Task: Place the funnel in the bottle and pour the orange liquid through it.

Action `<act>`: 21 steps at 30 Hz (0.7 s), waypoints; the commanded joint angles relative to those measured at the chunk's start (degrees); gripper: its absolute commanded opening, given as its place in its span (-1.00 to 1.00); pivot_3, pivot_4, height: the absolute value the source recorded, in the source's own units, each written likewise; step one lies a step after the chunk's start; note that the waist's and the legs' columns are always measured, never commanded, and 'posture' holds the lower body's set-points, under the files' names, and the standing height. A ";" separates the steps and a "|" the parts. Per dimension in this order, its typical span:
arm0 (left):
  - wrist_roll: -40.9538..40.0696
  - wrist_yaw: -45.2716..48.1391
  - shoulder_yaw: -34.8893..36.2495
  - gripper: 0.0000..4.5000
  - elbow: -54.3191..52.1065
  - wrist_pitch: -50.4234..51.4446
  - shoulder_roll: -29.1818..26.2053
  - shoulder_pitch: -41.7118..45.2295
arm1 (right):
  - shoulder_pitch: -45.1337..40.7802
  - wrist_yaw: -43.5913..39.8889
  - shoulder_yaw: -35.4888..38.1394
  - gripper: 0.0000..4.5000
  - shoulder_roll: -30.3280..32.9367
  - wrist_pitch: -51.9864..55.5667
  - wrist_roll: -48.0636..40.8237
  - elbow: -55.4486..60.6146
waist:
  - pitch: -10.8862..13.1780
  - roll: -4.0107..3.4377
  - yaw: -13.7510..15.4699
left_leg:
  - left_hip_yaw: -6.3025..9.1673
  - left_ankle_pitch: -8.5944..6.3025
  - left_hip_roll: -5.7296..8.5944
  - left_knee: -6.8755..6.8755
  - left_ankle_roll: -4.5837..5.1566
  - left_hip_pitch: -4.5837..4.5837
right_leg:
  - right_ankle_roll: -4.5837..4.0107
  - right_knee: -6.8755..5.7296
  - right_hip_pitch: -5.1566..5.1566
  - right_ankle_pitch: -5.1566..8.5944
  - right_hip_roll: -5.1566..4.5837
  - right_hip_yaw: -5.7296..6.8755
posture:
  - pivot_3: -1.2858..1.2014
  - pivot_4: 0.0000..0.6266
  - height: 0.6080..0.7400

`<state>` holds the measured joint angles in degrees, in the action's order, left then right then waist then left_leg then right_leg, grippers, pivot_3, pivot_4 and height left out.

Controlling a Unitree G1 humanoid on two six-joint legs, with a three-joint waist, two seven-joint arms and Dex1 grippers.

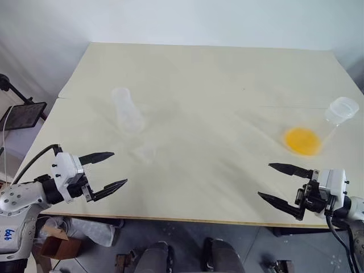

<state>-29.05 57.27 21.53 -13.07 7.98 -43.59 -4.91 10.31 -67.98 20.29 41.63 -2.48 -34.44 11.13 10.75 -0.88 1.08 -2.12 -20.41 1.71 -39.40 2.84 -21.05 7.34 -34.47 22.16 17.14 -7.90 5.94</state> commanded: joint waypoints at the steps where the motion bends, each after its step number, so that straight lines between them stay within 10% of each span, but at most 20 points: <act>1: -1.13 -0.35 1.84 1.00 -0.87 0.08 -0.54 0.74 | -0.92 0.42 0.91 0.99 -0.58 -0.84 -0.34 0.23 | 0.00 0.00 0.08 | 0.00 0.00 0.00 0.00 0.00 0.00 | 0.00 0.00 0.00 0.00 0.00 0.00 | 0.03 -0.52 1.00; 21: -6.45 -21.15 17.48 1.00 -1.10 -0.06 20.42 -12.05 | -19.82 9.43 -9.53 0.99 -9.98 7.72 -1.94 1.76 | -0.02 0.09 0.41 | 0.02 -0.01 0.01 0.02 -0.01 -0.01 | 0.01 -0.07 0.05 -0.01 0.00 0.02 | 0.03 -0.52 1.00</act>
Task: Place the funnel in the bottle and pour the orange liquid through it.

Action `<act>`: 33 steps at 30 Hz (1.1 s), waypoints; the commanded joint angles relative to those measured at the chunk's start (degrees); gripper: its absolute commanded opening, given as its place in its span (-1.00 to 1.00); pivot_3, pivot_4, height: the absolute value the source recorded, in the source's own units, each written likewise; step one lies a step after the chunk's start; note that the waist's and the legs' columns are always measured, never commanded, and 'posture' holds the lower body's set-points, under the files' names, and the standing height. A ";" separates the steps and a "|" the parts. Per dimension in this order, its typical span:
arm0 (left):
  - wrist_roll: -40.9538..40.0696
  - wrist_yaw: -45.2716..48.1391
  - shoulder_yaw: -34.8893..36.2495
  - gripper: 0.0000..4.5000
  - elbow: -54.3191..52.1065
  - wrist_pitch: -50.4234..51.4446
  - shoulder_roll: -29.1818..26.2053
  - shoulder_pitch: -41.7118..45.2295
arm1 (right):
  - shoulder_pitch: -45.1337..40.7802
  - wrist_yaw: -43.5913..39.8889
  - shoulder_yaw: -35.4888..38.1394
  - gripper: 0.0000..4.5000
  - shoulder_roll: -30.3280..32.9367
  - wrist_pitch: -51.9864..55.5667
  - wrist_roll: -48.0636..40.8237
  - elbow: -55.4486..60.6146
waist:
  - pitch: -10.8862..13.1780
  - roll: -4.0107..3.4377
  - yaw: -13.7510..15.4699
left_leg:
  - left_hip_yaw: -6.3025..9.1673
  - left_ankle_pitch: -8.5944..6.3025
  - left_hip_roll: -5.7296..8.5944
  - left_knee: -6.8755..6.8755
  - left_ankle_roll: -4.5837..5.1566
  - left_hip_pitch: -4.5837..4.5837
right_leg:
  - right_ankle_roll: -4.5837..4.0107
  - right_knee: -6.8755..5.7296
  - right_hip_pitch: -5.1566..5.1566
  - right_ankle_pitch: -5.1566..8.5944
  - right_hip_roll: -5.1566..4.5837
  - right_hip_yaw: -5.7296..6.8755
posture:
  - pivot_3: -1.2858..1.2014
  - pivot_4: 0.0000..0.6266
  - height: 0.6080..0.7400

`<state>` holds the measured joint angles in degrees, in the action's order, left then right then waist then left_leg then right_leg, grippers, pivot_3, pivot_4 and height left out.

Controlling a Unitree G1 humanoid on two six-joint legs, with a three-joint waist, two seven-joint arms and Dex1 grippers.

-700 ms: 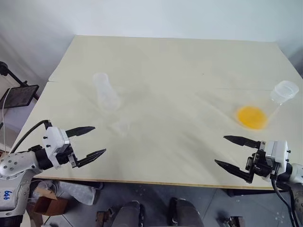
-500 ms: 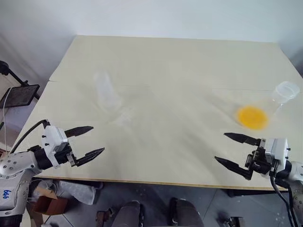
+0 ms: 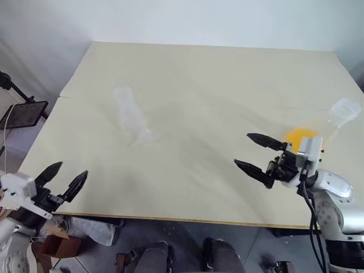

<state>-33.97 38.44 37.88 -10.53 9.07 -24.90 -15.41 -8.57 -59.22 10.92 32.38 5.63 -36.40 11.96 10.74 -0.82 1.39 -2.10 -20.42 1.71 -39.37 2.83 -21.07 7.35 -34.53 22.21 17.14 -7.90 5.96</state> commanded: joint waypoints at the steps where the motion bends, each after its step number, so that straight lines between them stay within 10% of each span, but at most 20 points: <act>1: -1.24 -2.61 0.30 1.00 -4.67 -1.18 2.47 -2.15 | -1.38 0.91 -0.49 0.99 -1.17 -0.49 0.14 0.71 | -0.02 0.05 0.09 | 0.01 0.00 0.01 0.00 0.00 -0.01 | 0.00 -0.01 0.00 0.00 -0.01 0.00 | 0.03 -0.52 1.00; 9: 0.36 -2.89 -5.61 1.00 -1.10 2.96 -4.14 9.32 | 1.40 -0.04 1.43 0.99 -0.90 -3.45 1.91 -2.35 | -0.03 0.08 0.41 | 0.07 0.02 0.02 -0.03 0.01 0.00 | -0.03 -0.20 0.02 0.00 0.01 0.04 | 0.03 -0.52 1.00; 21: 11.73 -5.10 -23.26 1.00 28.73 3.27 -4.66 50.65 | 10.43 4.25 4.38 0.99 -1.68 -4.33 2.72 3.62 | -0.05 0.17 -0.27 | -0.21 0.07 0.20 -0.08 0.10 -0.02 | 0.05 -0.57 0.25 -0.05 0.37 0.36 | 0.03 -0.52 1.00; 33: 15.62 -4.04 -25.77 0.92 41.63 0.52 -3.75 60.50 | 13.03 9.18 3.64 1.00 -2.92 -3.70 2.85 8.54 | -0.01 0.23 -0.03 | -0.17 0.07 0.19 -0.23 0.10 -0.07 | 0.06 -0.59 0.23 -0.06 0.38 0.39 | 0.03 -0.52 1.00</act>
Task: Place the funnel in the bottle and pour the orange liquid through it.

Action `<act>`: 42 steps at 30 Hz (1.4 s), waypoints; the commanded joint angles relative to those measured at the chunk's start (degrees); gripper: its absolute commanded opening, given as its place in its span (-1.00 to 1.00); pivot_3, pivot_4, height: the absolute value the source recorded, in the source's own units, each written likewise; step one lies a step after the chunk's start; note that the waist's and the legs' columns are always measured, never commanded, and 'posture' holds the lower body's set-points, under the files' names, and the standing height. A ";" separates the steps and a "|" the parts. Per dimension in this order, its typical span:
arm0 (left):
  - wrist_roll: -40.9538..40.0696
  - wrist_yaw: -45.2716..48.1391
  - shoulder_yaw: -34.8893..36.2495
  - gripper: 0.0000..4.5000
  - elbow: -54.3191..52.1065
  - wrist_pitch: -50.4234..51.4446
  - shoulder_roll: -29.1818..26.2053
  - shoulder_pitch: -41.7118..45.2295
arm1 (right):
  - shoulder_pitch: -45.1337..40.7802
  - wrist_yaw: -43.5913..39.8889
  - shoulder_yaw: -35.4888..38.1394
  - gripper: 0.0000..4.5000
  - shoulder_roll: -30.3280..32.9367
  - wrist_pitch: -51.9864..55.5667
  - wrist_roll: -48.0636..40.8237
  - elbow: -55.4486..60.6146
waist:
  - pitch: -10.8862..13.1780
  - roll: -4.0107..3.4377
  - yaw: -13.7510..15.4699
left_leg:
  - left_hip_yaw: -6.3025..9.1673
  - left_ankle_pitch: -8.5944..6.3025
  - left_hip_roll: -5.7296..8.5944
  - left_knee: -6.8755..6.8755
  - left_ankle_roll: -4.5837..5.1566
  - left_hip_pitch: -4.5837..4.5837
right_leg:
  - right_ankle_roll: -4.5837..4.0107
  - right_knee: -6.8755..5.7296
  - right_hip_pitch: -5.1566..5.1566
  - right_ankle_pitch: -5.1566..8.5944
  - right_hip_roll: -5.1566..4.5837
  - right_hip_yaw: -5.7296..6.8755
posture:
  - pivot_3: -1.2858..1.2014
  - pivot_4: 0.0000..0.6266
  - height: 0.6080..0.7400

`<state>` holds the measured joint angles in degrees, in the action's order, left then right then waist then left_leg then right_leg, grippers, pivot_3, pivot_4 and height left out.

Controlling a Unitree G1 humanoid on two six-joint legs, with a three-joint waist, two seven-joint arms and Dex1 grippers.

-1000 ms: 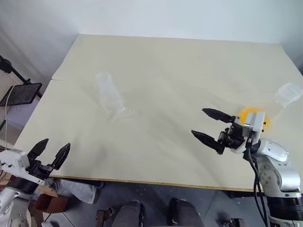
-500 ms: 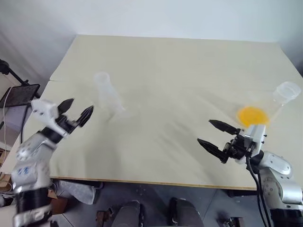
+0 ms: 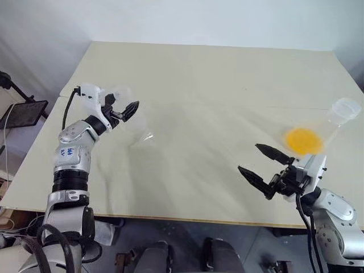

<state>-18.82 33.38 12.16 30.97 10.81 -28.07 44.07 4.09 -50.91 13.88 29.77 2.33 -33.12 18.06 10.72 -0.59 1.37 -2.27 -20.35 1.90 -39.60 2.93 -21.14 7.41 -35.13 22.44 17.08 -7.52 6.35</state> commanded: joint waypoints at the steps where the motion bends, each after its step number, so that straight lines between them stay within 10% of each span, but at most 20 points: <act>1: 0.62 1.02 0.01 0.82 0.39 -1.27 -0.54 1.06 | 0.38 1.06 0.67 1.00 -0.27 -0.37 -0.47 2.60 | 0.00 0.00 0.00 | 0.00 0.00 0.00 -0.01 0.00 0.00 | 0.00 0.00 0.00 0.00 0.00 0.00 | 0.03 -0.52 1.00; 9: -0.01 6.07 -0.13 0.08 1.85 -3.99 0.30 3.02 | 1.66 2.83 0.95 1.00 -0.28 -0.10 -0.54 4.16 | 0.02 0.03 0.19 | 0.06 0.00 0.01 -0.12 0.00 -0.06 | 0.01 -0.03 -0.02 -0.01 -0.02 0.02 | 0.03 -0.52 1.00; 24: 5.25 27.90 -15.08 0.08 14.68 -11.92 14.60 21.74 | 15.43 8.83 9.82 1.00 -1.28 -0.97 -0.78 13.30 | 0.06 0.12 1.38 | -0.06 0.01 0.09 -0.27 0.06 -0.14 | 0.15 0.04 -0.07 -0.08 0.02 -0.01 | 0.03 -0.52 1.00; 37: 10.83 26.10 -16.46 0.08 29.04 -20.21 24.79 23.56 | 24.60 12.89 11.66 1.00 -5.21 -1.75 -0.27 21.16 | 0.10 0.20 1.35 | -0.30 0.04 0.06 -0.24 0.18 -0.16 | 0.15 0.12 0.00 -0.08 0.00 -0.18 | 0.03 -0.52 1.00; 42: 10.34 27.83 -15.70 0.75 28.29 -18.41 24.74 23.77 | 22.92 13.12 9.93 1.00 -4.81 -1.29 -0.08 20.77 | 0.10 0.20 1.35 | -0.31 0.04 0.07 -0.25 0.20 -0.16 | 0.15 0.13 0.00 -0.08 -0.01 -0.19 | 0.03 -0.52 1.00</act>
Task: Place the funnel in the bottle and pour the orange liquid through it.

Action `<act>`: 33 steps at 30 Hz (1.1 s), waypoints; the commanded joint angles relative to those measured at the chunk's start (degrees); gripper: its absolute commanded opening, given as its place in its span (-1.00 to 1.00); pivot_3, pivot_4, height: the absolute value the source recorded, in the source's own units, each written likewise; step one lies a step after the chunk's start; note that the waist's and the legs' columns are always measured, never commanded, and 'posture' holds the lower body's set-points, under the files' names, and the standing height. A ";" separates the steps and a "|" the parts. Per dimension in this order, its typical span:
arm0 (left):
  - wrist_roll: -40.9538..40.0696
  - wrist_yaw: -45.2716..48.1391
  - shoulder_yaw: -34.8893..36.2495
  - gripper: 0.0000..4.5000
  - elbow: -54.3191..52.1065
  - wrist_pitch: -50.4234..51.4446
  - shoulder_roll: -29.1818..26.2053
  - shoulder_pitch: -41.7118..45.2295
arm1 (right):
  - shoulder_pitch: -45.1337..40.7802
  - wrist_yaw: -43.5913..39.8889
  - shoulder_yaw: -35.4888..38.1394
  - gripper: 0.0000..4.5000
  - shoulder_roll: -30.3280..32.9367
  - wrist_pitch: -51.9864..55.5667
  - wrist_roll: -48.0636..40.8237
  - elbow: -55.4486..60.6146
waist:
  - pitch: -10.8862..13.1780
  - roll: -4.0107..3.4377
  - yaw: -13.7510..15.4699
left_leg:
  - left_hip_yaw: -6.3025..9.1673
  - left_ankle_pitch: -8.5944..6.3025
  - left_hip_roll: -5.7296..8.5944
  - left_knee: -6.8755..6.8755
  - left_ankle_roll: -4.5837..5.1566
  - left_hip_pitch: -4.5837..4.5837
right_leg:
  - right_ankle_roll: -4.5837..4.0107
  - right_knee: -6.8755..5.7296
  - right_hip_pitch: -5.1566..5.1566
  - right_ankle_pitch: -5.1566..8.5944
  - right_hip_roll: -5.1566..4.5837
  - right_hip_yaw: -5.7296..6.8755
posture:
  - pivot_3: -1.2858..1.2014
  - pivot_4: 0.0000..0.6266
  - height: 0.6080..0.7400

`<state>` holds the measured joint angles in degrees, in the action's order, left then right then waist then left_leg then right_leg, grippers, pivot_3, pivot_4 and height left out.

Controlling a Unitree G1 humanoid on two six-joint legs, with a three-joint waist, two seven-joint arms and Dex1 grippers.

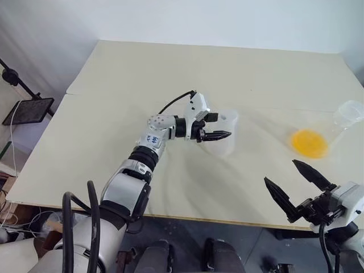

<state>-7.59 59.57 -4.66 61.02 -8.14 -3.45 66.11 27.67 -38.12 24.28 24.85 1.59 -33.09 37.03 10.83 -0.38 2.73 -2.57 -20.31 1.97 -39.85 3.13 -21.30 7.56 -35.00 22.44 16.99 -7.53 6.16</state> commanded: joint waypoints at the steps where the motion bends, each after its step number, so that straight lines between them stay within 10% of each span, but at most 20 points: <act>1: -0.98 2.15 1.30 0.91 -2.40 0.38 -0.27 1.58 | -1.15 0.29 -0.64 1.00 0.29 -0.44 -0.18 1.52 | 0.00 0.00 0.00 | 0.00 0.00 0.00 0.00 0.00 0.00 | 0.00 -0.01 0.00 0.00 0.00 0.00 | 0.03 -0.52 1.00; 14: -8.35 2.58 12.51 0.98 -23.52 3.47 -17.64 -13.46 | -14.26 -5.40 -5.57 1.00 5.76 2.67 -2.59 -5.22 | -0.02 -0.04 -1.73 | 0.11 0.00 -0.08 -0.01 -0.01 0.07 | -0.01 -0.19 0.02 0.00 0.02 0.01 | 0.03 -0.52 1.00; 24: -16.38 -18.17 30.30 0.98 -67.52 20.21 -24.76 -52.82 | -25.10 -16.58 -13.73 1.00 10.40 7.23 -5.39 -10.24 | -0.02 -0.03 -1.30 | 0.62 -0.05 -0.06 -0.11 -0.05 0.05 | -0.01 -0.18 -0.14 0.00 -0.21 -0.21 | 0.03 -0.52 1.00; 33: -18.27 -23.38 40.01 0.98 -78.41 20.58 -22.94 -78.77 | -30.47 -21.29 -16.80 1.00 10.27 8.13 -5.54 -14.55 | -0.02 -0.04 -1.30 | 0.91 -0.17 -0.15 -0.11 -0.23 0.24 | -0.08 0.29 -0.60 0.04 -0.38 -0.12 | 0.03 -0.52 1.00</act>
<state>-24.31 36.50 33.02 -13.95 13.65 -26.44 -10.96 -2.29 -58.34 6.98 34.81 10.07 -37.70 22.21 10.81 -0.43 1.43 -1.67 -20.49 1.81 -39.96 2.89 -21.07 7.46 -34.68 21.85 17.04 -7.91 6.05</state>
